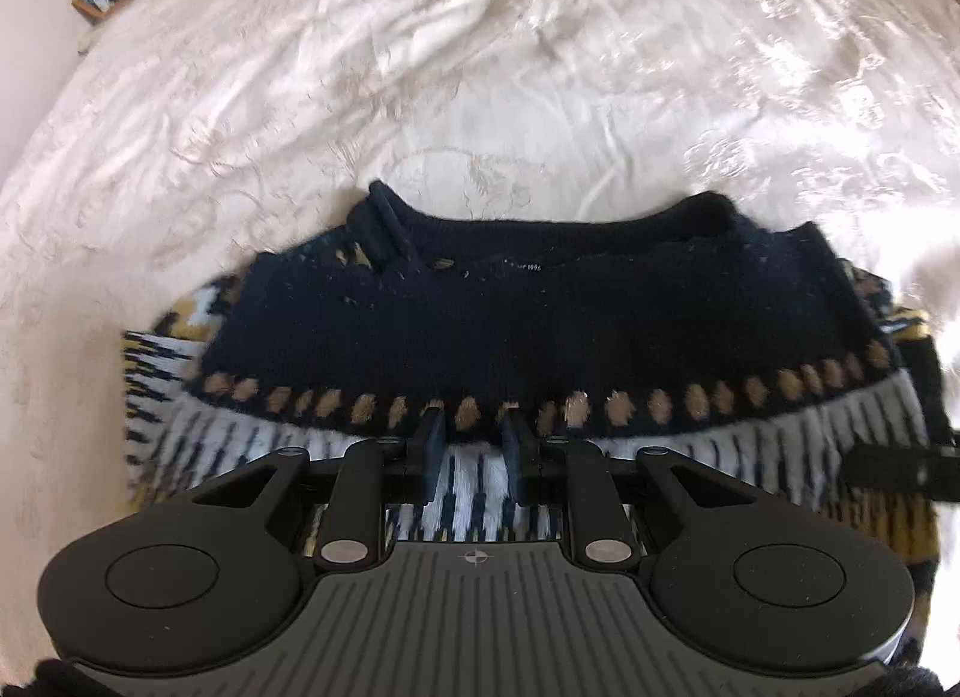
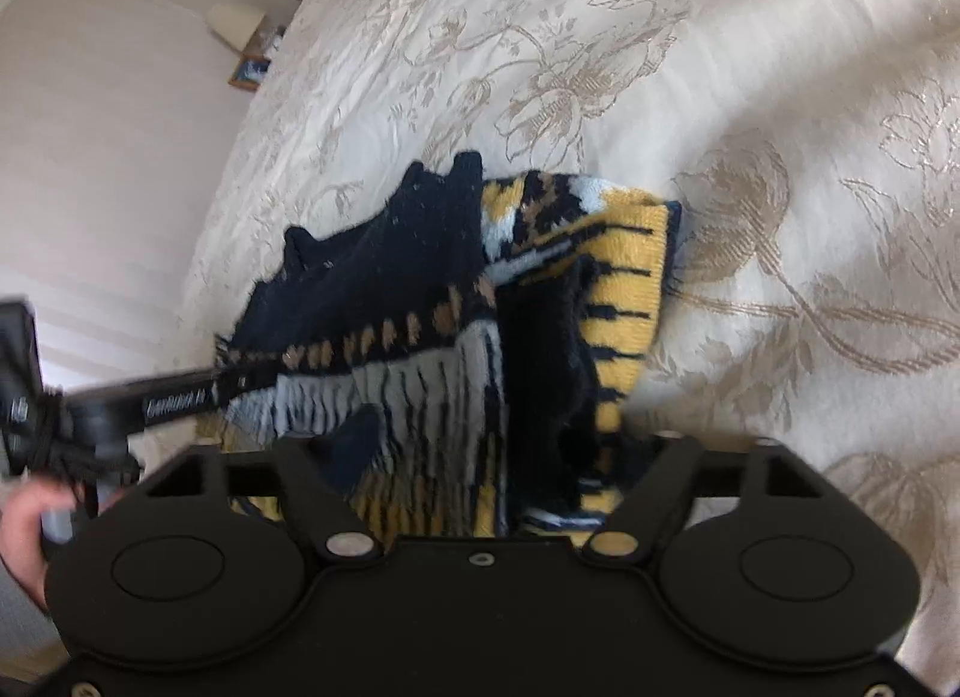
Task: Fold small clothes
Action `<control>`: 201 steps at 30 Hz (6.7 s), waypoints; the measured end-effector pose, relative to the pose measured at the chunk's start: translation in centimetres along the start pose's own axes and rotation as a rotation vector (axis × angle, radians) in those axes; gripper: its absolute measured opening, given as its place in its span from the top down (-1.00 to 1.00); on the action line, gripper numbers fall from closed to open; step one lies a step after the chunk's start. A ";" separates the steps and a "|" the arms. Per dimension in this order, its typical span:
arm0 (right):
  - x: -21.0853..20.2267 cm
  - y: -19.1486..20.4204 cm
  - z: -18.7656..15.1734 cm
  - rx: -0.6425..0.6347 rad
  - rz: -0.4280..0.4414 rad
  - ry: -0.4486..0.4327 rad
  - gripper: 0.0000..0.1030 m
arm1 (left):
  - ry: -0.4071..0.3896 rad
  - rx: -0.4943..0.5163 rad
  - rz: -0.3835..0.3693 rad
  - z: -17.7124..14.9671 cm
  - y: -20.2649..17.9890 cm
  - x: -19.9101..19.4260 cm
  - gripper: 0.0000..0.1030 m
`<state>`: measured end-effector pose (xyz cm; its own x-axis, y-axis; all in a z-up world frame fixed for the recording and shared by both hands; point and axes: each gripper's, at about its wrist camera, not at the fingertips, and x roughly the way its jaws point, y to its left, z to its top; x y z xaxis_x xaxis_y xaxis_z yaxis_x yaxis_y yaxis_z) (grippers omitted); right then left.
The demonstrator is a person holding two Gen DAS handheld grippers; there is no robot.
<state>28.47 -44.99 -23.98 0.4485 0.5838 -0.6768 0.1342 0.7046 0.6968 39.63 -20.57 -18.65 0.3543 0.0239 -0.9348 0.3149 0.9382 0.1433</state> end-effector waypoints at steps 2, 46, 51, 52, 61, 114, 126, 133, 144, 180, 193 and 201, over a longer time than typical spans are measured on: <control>-0.1 -0.1 -0.2 -0.004 -0.008 -0.004 -0.32 | 0.039 0.000 -0.007 0.3 -0.1 1.5 0.60; -2.6 4.5 -0.1 0.001 -0.050 -0.031 0.36 | -0.004 -0.106 -0.182 -10.9 0.6 -2.8 0.63; -2.8 6.1 -0.1 -0.017 -0.101 -0.046 0.36 | 0.024 -0.056 -0.214 -10.6 0.6 -1.8 0.64; -2.8 6.5 -0.1 -0.018 -0.111 -0.050 0.36 | 0.013 -0.054 -0.230 -10.5 1.1 -2.2 0.64; -2.7 12.9 -0.4 -0.013 -0.164 -0.092 0.36 | -0.108 -0.087 -0.267 -12.8 10.7 -6.1 0.63; 13.8 31.0 -8.4 -0.214 -0.386 -0.151 0.04 | -0.260 -0.106 -0.482 -4.3 26.6 -6.7 0.62; 18.7 29.7 -8.7 -0.154 -0.345 -0.065 0.04 | -0.073 0.089 -0.382 -1.1 21.7 1.4 0.60; 20.3 29.1 -7.8 -0.191 -0.328 -0.022 0.04 | -0.027 0.028 -0.387 -0.5 22.6 3.9 0.49; 14.2 29.4 -6.7 -0.281 -0.318 -0.116 0.03 | -0.080 -0.027 -0.425 -1.8 24.1 1.1 0.49; 21.2 32.4 -12.5 -0.441 -0.391 0.045 0.37 | -0.095 -0.028 -0.391 -1.3 24.4 3.5 0.73; 10.3 29.2 -11.8 -0.371 -0.280 -0.193 -0.63 | -0.257 -0.119 -0.366 -3.9 26.6 -3.6 0.40; 12.5 27.3 -12.2 -0.294 -0.346 -0.125 -0.63 | -0.204 0.052 -0.388 -8.4 21.3 -4.6 0.38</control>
<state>26.96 -13.58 -16.33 0.5270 0.2539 -0.8111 0.0468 0.9442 0.3260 37.35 2.24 -14.03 0.3662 -0.4002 -0.8401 0.5006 0.8458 -0.1846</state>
